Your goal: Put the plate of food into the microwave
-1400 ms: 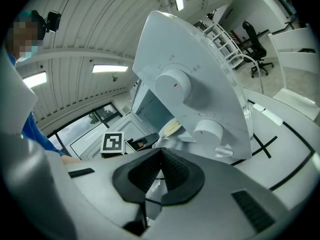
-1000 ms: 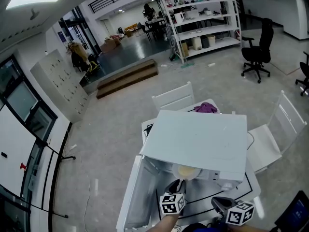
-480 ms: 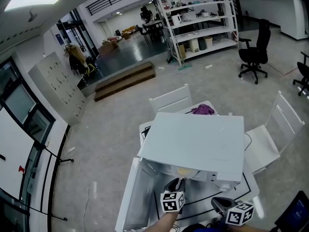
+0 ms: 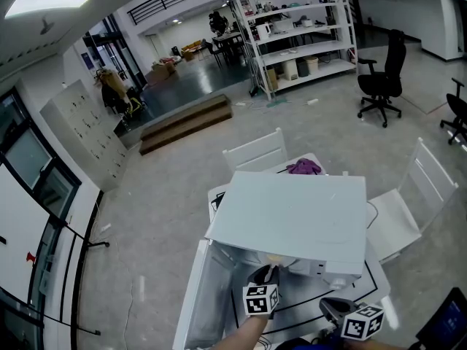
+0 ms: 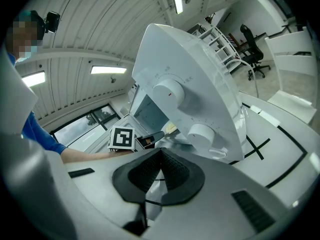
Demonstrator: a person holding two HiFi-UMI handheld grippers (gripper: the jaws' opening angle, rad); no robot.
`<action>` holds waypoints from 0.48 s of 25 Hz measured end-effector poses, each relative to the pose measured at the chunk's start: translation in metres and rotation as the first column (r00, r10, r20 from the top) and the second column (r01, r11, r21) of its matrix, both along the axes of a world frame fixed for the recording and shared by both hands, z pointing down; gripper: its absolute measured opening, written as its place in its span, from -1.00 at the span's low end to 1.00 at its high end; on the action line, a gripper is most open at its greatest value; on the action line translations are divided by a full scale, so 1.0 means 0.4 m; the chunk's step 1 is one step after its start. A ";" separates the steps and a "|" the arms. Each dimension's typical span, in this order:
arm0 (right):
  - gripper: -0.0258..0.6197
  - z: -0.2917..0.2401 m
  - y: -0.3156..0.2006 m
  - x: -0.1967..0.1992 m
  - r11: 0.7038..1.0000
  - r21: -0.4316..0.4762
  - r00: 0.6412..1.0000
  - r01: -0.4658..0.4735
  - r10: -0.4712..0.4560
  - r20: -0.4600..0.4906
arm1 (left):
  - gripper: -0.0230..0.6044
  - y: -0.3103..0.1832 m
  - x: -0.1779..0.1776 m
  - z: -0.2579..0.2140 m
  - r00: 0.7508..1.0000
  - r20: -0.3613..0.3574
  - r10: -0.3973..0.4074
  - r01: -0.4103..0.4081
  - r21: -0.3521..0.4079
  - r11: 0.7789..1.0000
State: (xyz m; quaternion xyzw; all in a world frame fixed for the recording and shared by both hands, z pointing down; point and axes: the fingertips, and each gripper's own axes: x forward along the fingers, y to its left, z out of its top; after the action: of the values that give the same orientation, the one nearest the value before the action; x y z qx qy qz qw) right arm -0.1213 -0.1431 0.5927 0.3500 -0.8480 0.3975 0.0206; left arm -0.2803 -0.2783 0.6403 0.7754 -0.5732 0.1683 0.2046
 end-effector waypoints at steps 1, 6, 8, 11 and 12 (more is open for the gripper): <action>-0.92 0.000 -0.001 0.000 1.000 0.000 1.000 -0.001 0.001 0.000 | -0.58 -0.004 0.000 0.001 1.000 0.002 0.001 -0.001 -0.002 1.000; -0.92 0.002 -0.001 0.003 1.000 0.000 1.000 -0.005 0.005 0.002 | -0.58 -0.022 0.001 0.005 1.000 0.012 0.005 -0.005 -0.013 1.000; -0.92 0.002 -0.002 0.004 1.000 0.000 1.000 -0.007 0.007 0.002 | -0.58 -0.029 0.001 0.004 1.000 0.014 0.005 -0.005 -0.018 1.000; -0.92 0.001 -0.002 0.007 1.000 0.000 1.000 -0.012 0.012 0.003 | -0.58 -0.037 0.003 0.004 1.000 0.018 0.006 -0.005 -0.025 1.000; -0.92 0.002 -0.003 0.008 1.000 0.000 1.000 -0.013 0.013 0.003 | -0.58 -0.040 0.004 0.005 1.000 0.018 0.005 -0.004 -0.028 1.000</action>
State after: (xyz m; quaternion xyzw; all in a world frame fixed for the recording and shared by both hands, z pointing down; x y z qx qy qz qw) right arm -0.1183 -0.1442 0.5937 0.3548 -0.8458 0.3981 0.0166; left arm -0.2788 -0.2942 0.6423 0.7722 -0.5710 0.1839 0.2097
